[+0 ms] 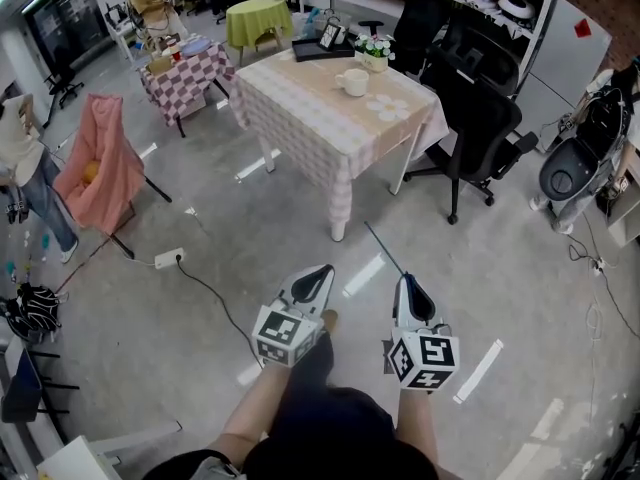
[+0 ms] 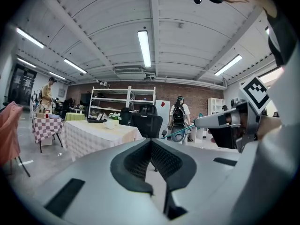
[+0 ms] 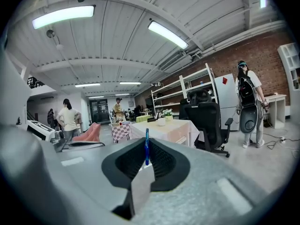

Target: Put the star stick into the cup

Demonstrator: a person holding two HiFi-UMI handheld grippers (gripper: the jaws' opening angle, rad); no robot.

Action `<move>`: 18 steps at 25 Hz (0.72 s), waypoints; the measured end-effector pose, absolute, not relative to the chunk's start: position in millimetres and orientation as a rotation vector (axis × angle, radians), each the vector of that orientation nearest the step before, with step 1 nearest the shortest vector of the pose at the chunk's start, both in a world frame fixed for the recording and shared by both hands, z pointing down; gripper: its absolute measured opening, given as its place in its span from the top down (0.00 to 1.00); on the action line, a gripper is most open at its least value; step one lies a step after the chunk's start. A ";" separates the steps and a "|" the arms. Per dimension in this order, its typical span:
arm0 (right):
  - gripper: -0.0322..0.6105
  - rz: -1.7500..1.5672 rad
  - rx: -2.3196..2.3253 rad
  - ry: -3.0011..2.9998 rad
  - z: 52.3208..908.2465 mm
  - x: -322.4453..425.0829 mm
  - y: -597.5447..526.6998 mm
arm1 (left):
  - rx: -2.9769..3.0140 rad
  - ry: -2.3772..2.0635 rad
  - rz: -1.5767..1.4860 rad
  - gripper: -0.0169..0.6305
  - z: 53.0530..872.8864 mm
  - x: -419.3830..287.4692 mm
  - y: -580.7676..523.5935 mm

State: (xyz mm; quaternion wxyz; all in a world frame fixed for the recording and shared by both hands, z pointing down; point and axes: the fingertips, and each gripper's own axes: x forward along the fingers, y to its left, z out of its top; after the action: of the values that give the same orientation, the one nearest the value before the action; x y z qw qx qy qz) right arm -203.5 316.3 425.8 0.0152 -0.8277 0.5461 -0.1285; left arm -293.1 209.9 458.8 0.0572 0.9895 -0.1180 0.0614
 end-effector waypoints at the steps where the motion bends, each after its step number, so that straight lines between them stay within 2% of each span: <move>1: 0.92 -0.405 -2.573 1.702 426.3 -199.9 309.8 | 2.995 -0.365 0.186 0.95 459.2 -289.8 203.2; 18: 0.92 -0.416 -2.581 1.696 418.8 -138.5 208.4 | 3.046 -0.390 0.206 0.96 446.3 -231.4 100.3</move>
State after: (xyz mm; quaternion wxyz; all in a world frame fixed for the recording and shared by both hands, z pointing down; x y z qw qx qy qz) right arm -138.5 208.4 418.8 0.0127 -0.8281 0.5443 -0.1333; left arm -231.4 100.3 446.3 0.0320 0.9892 -0.1266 0.0668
